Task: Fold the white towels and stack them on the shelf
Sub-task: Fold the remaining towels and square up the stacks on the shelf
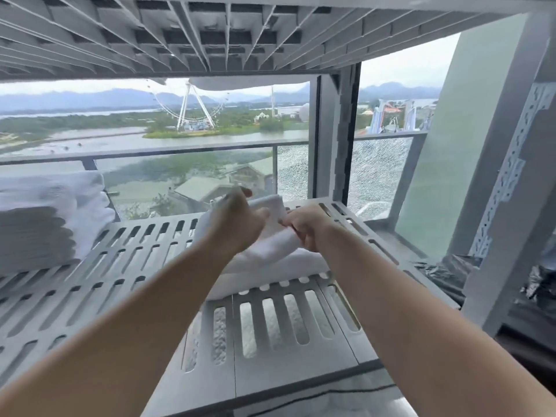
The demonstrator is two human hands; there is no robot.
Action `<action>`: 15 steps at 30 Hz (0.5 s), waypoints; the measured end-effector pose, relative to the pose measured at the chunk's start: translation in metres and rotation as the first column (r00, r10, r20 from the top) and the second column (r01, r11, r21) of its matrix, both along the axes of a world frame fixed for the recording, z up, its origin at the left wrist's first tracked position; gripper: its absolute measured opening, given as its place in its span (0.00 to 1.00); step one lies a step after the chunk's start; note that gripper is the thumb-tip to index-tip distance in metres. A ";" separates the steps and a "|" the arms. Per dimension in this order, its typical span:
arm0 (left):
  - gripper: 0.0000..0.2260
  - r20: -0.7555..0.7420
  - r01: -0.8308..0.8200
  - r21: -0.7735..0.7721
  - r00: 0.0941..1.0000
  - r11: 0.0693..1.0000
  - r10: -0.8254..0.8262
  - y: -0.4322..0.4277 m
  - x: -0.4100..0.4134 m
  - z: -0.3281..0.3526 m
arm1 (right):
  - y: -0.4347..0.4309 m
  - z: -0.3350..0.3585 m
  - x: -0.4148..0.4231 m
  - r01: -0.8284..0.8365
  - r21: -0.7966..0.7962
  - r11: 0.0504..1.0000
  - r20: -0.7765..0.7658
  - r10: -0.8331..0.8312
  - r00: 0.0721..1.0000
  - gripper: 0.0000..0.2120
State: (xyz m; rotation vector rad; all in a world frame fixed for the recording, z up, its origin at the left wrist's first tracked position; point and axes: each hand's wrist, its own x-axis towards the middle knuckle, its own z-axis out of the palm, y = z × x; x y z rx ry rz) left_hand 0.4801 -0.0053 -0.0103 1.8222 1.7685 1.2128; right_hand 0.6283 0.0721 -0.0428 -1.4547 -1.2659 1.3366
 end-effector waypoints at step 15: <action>0.21 -0.104 -0.048 -0.143 0.994 0.989 0.033 0.021 -0.063 -0.054 | 0.012 -0.008 0.025 0.108 0.112 0.988 0.550 -0.153 0.821 0.12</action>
